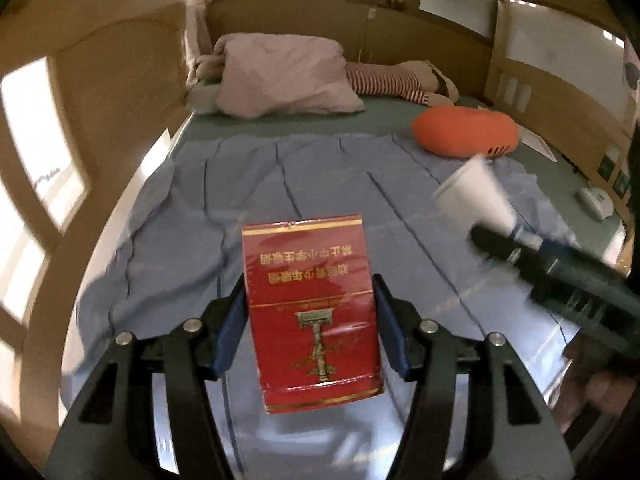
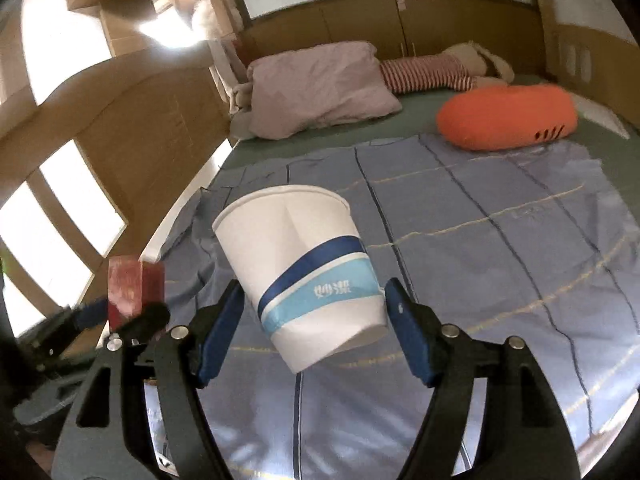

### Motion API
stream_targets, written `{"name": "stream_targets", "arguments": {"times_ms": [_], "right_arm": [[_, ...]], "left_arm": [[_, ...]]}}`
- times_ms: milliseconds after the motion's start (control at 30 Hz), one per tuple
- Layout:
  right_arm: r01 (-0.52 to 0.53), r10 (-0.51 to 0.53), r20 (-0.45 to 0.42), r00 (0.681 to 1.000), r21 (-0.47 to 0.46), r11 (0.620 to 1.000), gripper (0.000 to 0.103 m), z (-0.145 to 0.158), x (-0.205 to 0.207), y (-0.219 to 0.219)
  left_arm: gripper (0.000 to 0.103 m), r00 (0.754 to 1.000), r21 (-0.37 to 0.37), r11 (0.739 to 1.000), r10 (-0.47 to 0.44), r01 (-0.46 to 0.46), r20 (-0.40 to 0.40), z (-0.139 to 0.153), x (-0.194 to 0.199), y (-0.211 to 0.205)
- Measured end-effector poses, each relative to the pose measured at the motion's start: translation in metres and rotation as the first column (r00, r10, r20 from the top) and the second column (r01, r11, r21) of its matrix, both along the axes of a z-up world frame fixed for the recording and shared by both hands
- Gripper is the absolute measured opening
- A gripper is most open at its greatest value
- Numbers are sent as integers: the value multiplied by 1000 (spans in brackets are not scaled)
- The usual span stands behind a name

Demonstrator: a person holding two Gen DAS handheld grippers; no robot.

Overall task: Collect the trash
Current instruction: 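Lift the red box and white paper cup off the bed with both tools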

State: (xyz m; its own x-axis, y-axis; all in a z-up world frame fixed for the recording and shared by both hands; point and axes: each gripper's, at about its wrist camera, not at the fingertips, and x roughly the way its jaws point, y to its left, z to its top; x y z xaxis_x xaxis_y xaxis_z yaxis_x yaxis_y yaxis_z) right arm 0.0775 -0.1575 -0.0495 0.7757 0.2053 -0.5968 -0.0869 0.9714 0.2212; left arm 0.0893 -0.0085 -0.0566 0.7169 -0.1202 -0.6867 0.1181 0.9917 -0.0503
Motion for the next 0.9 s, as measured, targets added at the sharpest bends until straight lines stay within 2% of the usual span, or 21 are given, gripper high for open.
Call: {"name": "stream_targets", "arguments": {"times_ms": [100,233,333,467,667,900], "right_arm": [[15,-12,39,999,-63,998,71,5,-15,7],[14,-12,32,999,-64,998,71,7,-26,9],[7,-4,43,999,-75,997,71,8,-31,7],[11,-7,51,999,-84,996,71,11,-38,6],[31,-30,88,996,-18,999,71,14,-48,-6],[27,-25,87,996,-22,999,71,14,-48,-8]], "left_arm": [[59,999,-3,1000,30,-30,30,7,-12,12],[59,995,-73,995,71,-66,74,25,-32,32],[59,991,-56,995,84,-78,102,29,-39,28],[59,993,-60,996,75,-69,92,30,-44,23],[59,994,-63,996,64,-58,94,33,-45,24],[59,994,-66,997,51,-45,98,32,-44,24]]}}
